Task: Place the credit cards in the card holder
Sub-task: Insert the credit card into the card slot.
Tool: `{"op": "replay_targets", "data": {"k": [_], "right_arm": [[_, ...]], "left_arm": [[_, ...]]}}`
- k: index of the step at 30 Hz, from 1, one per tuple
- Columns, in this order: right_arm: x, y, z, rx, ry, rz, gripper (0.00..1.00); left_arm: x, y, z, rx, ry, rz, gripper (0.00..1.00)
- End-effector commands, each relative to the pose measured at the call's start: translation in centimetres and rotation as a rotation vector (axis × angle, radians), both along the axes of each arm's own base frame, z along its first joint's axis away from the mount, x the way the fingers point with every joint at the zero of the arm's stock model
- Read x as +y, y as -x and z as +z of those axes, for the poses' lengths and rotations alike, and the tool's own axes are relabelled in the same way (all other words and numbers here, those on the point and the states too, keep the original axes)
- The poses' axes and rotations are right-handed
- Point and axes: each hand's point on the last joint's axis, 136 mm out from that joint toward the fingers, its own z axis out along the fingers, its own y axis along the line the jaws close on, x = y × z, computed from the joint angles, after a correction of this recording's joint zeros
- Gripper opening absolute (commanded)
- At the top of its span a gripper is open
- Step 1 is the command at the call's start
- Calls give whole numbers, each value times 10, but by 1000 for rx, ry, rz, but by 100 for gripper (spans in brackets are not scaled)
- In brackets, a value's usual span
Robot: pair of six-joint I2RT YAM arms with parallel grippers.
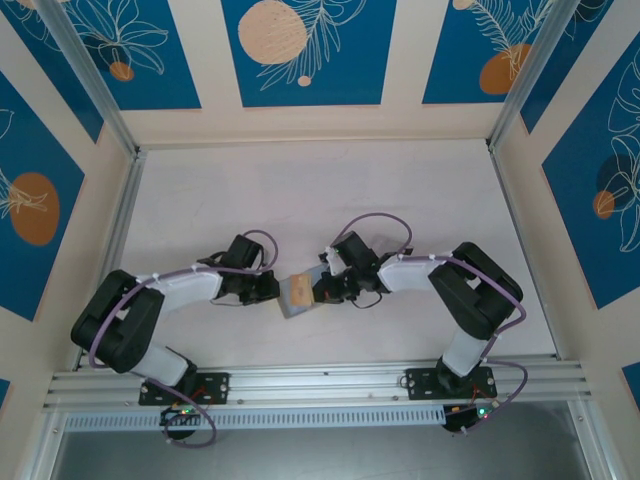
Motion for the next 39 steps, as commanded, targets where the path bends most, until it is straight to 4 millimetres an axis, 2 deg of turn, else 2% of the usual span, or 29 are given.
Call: {"op": "replay_targets", "data": {"k": [1,5,9,12,18,26,30,33,39], "right_arm": [[2,-4,10,9,-8,35,0],[3,-9,15,28,-38,37,0],[-1,-18,25,41,-130,-14,21],[0,-23,24,53,-158,-24,27],[10,-28,19,59,-148,-13,30],[5,-30,2,35,-26,-21,39],[12,-25,-4,43,-21,-2,40],[16,-22,-11,26,46,14,40],[23,-23,-5,-3,65,27,38]], "left_arm": [[21,9,-34,54,-118,13,10],[19,9,-36,60,-111,6,11],[19,11,-37,62,-110,2,11],[19,11,-36,62,-108,-2,11],[19,11,-37,61,-104,-1,12],[16,9,-36,57,-99,-11,12],[15,9,-36,57,-95,-12,12],[16,9,-35,53,-99,-15,12],[16,9,-36,53,-100,-23,12]]}}
